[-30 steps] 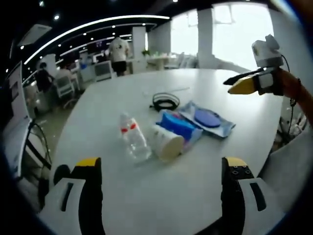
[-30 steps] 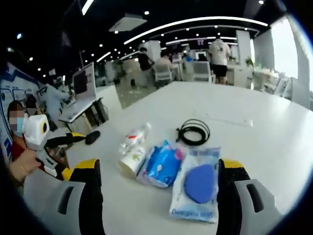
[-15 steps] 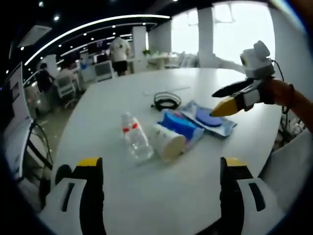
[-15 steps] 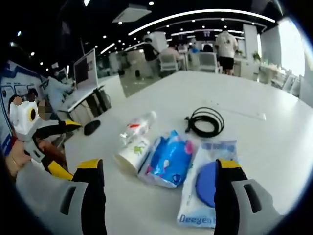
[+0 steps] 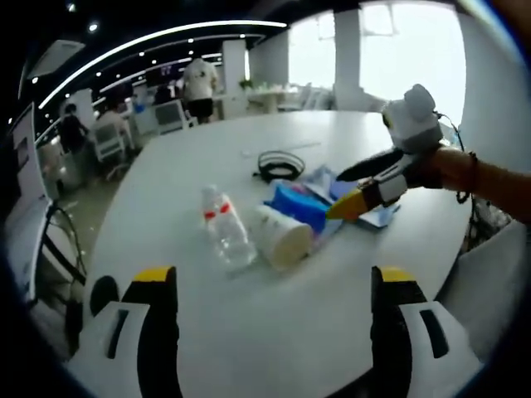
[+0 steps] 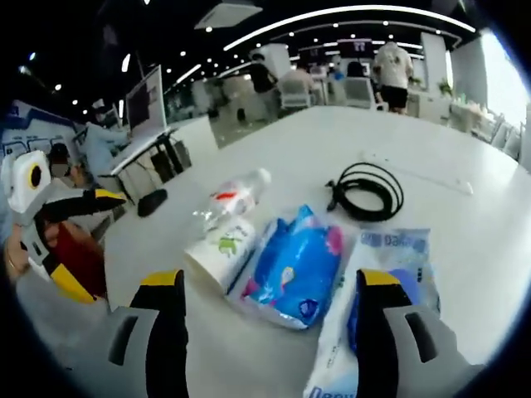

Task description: Arrange the tabletop items into an orderly group along one side of the table until the central work area is clear of visible clutter.

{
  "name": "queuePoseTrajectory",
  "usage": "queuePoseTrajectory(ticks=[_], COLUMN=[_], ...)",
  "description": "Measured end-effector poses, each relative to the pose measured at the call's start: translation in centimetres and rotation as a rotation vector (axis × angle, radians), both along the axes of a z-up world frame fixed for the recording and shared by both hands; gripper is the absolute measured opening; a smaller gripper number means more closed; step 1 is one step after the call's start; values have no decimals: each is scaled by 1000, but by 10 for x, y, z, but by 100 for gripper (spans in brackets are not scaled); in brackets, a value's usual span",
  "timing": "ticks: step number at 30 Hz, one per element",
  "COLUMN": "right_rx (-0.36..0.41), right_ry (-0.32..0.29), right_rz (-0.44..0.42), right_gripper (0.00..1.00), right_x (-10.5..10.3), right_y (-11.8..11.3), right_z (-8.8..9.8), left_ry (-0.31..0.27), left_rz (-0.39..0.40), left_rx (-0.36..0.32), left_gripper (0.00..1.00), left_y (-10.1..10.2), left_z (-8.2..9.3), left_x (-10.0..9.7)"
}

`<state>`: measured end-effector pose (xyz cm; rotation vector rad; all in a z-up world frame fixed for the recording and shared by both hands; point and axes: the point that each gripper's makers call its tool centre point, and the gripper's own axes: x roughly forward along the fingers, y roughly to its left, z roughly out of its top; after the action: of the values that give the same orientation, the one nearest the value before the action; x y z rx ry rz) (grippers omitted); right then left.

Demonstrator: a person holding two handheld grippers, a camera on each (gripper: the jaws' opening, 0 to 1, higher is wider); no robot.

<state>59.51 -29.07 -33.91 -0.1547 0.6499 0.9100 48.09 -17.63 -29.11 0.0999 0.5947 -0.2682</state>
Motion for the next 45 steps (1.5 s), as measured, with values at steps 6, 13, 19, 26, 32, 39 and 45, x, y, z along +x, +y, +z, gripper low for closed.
queuePoseTrajectory(ticks=[6, 13, 19, 26, 32, 39, 45], right_rx=[-32, -39, -53, -35, -27, -16, -13], right_ry=[10, 11, 3, 17, -3, 13, -12], right_rz=[13, 2, 5, 21, 23, 7, -2], right_gripper=[74, 62, 46, 26, 10, 1, 1], right_x=[3, 7, 9, 6, 8, 10, 11], right_y=[4, 7, 7, 12, 13, 11, 7], right_z=[-20, -28, -31, -31, -26, -24, -16], left_ry=[9, 17, 21, 19, 22, 25, 21], left_rz=[-4, -4, -7, -12, -11, -15, -21], left_rx=[-4, 9, 8, 16, 19, 22, 23], left_gripper=[92, 92, 92, 90, 89, 88, 88], left_y=[-1, -1, 0, 1, 3, 4, 2], left_z=[-2, -4, -4, -4, -5, -6, -5], left_x=[-1, -2, -4, -5, -5, -5, -4])
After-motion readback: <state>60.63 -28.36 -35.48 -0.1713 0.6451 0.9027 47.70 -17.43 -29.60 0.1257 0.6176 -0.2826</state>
